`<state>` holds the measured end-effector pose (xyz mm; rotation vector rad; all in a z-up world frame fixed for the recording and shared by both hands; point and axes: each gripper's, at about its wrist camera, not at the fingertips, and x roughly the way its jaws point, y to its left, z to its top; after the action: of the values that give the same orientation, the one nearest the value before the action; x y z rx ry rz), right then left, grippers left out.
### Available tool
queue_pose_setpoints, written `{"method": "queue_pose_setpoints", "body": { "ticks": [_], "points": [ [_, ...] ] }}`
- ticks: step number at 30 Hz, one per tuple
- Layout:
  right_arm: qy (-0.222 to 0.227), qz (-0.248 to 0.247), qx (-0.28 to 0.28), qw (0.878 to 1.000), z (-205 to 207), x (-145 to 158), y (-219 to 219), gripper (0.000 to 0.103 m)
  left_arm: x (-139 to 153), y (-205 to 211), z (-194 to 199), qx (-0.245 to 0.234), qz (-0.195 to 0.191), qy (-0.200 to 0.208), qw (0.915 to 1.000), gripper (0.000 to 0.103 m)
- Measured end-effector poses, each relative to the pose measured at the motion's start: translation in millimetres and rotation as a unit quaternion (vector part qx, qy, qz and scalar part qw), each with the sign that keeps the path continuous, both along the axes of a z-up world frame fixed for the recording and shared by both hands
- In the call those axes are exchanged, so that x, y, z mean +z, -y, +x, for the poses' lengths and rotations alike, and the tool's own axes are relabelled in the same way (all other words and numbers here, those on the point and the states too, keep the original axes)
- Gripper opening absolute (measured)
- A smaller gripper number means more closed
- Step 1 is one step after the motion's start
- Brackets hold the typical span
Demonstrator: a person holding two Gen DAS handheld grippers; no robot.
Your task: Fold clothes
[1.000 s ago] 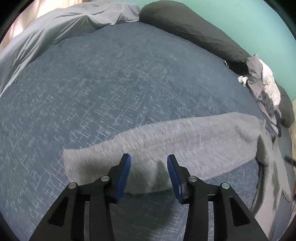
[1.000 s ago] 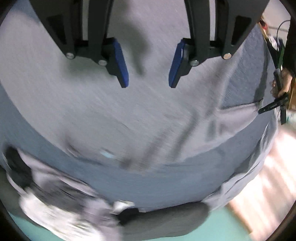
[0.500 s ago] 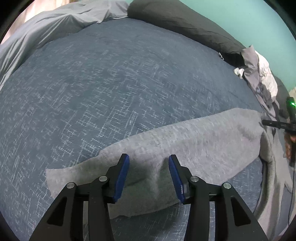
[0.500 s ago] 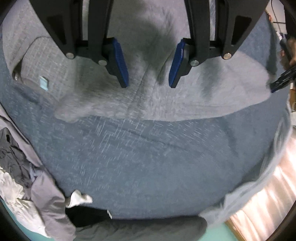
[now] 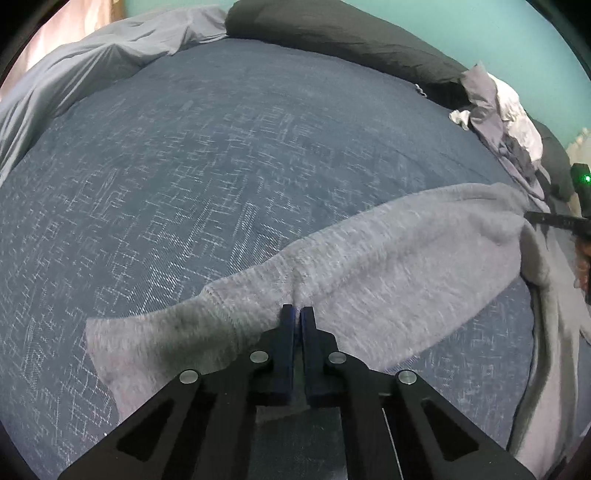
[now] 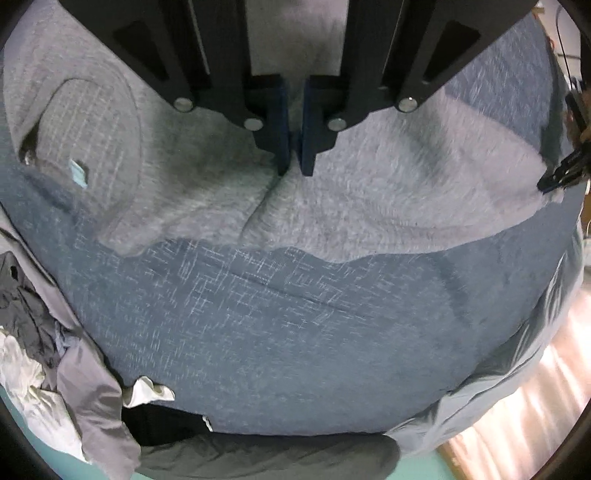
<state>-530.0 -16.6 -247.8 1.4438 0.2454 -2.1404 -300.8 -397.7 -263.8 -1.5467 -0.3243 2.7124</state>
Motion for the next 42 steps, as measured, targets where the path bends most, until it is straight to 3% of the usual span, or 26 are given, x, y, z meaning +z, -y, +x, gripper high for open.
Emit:
{"method": "queue_pose_setpoints", "body": {
  "ticks": [12,16,17,21,25,30,33,34,35,36,42],
  "points": [
    [0.043,0.019,0.024,0.999,17.0,-20.4,-12.1,0.005,18.2,2.0,20.7,-0.005,0.035,-0.001,0.9994,0.006],
    [0.043,0.014,0.023,0.999,14.2,-19.0,-13.0,0.006,31.6,16.7,23.6,0.022,0.033,-0.022,0.9990,0.037],
    [0.043,0.013,0.023,0.999,13.5,-18.7,-13.2,0.006,33.2,21.9,23.9,0.030,0.034,-0.026,0.9986,0.040],
    [0.043,0.009,0.022,0.999,10.6,-17.2,-14.0,0.006,29.5,47.2,17.1,0.063,0.015,-0.019,0.9977,0.041],
    [0.043,0.004,0.021,0.999,7.8,-15.8,-14.8,0.006,13.6,72.1,17.1,0.099,0.023,0.005,0.9948,0.042],
    [0.043,0.005,0.022,0.999,8.1,-17.8,-17.3,0.006,-1.4,70.9,22.4,0.079,0.030,0.016,0.9963,0.041],
    [0.043,0.003,0.022,0.999,7.0,-19.7,-17.7,0.006,-3.3,72.3,23.6,0.080,0.038,0.014,0.9960,0.040],
    [0.043,0.003,0.022,0.999,6.8,-19.9,-18.0,0.006,-2.7,70.9,24.6,0.077,0.036,0.012,0.9963,0.033],
    [0.042,0.002,0.022,0.999,7.0,-19.7,-18.1,0.006,-2.3,68.5,24.7,0.071,0.032,0.012,0.9969,0.006],
    [0.041,0.002,0.022,0.999,7.1,-19.6,-18.2,0.006,-2.0,65.3,24.2,0.063,0.028,0.013,0.9976,0.002],
    [0.028,-0.003,0.021,0.999,7.5,-16.3,-19.1,0.006,14.1,60.4,27.8,0.062,-0.003,-0.010,0.9980,0.001]
  ]
}}
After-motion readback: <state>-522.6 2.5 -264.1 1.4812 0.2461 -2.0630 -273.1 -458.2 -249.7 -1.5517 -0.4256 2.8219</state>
